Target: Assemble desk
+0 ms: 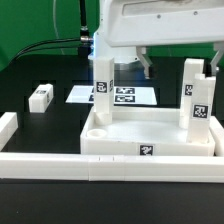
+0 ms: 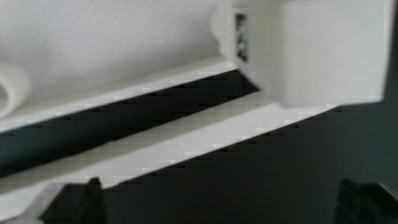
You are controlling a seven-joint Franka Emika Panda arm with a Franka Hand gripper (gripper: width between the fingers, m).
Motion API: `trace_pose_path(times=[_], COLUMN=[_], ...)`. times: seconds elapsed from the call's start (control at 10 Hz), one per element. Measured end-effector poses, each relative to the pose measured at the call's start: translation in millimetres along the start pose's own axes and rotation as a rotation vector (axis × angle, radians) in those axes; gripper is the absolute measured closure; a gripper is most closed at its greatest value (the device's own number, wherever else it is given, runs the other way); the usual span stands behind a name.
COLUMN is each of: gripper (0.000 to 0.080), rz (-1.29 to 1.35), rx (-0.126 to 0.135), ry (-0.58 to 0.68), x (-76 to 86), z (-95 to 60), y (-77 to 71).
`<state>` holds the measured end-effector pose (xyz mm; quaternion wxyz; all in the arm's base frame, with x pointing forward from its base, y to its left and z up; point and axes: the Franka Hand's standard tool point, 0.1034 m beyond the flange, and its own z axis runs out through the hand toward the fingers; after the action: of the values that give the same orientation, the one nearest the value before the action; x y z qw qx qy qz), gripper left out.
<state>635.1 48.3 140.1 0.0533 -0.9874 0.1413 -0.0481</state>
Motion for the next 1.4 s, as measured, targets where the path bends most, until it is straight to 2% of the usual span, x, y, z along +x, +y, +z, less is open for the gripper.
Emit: trace_pose_path(times=[0.2, 0.3, 0.4, 0.8, 0.9, 1.2, 1.3, 1.4], gripper=[0.015, 0.015, 0.015, 0.015, 0.015, 0.015, 0.015, 0.015], rz=[-0.093, -0.095, -0.075, -0.076, -0.096, -0.124, -0.12, -0.093], rx=[-0.007, -0.011, -0.017, -0.021, -0.024, -0.045, -0.057, -0.063], ry=[0.015, 0.022, 0.037, 0.035, 0.05, 0.061, 0.069, 0.058], x=[8.7, 7.8, 3.0, 2.8, 3.3, -19.6, -27.6, -33.9], z=[-11.3, -16.0, -16.3, -14.6, -13.9, -3.2, 1.4, 4.6], y=[37.2, 60.0, 72.1, 69.6, 74.7, 132.9, 159.3, 170.7])
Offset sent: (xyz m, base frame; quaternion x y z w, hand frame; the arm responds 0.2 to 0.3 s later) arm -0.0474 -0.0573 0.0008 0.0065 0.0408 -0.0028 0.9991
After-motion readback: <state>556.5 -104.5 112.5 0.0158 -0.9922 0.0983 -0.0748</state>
